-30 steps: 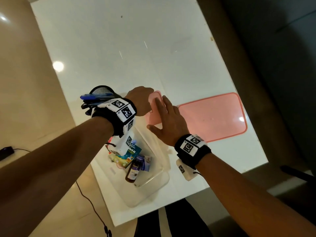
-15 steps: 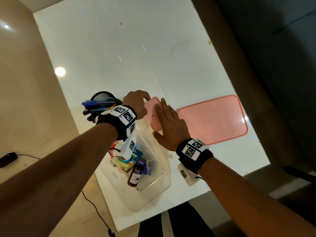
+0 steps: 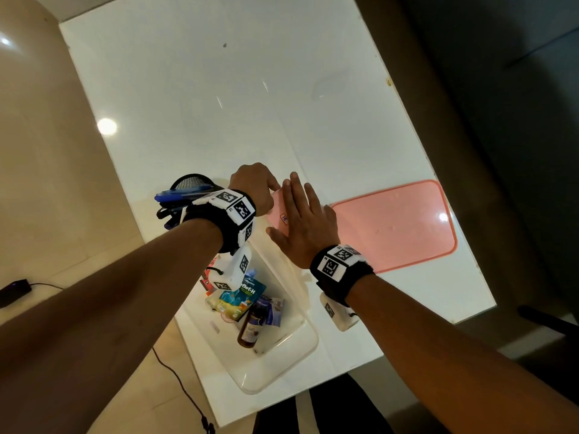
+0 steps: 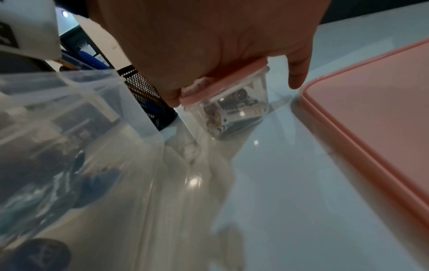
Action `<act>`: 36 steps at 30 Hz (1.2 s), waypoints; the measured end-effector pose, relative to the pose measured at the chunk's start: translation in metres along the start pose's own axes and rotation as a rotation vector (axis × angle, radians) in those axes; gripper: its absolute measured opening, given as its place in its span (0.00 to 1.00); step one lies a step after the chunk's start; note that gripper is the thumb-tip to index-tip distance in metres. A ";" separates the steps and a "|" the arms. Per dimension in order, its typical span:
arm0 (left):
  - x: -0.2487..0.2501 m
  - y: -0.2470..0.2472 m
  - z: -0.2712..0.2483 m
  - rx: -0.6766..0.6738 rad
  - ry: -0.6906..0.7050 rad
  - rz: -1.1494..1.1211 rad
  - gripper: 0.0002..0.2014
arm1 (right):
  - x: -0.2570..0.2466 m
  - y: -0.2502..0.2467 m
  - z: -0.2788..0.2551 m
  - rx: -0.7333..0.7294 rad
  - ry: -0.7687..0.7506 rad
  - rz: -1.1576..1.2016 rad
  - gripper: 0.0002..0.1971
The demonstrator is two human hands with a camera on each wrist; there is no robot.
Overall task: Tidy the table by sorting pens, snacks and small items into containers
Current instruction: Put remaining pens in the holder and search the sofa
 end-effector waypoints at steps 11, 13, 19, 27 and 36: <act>0.008 0.000 0.000 0.001 0.025 0.037 0.21 | -0.001 0.006 0.003 -0.045 -0.006 0.008 0.46; 0.011 0.000 -0.005 0.016 0.038 0.063 0.18 | -0.002 0.007 0.004 -0.049 -0.003 0.002 0.46; 0.018 0.017 -0.053 0.087 0.124 0.090 0.21 | -0.003 0.005 0.005 -0.102 0.023 0.043 0.48; -0.032 0.022 -0.176 0.454 0.380 -0.244 0.12 | 0.013 -0.008 0.000 -0.152 -0.102 0.141 0.51; -0.114 0.082 -0.248 0.476 0.152 -0.424 0.09 | 0.106 -0.005 -0.088 0.108 0.073 0.214 0.29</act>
Point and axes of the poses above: each hand's wrist, its own z-axis towards the middle knuckle, its own y-axis out of the palm, x = y × z, the point moved 7 cm from there along z, towards the middle knuckle, and after that the axes turned 10 degrees about -z, right-handed, at the moved point
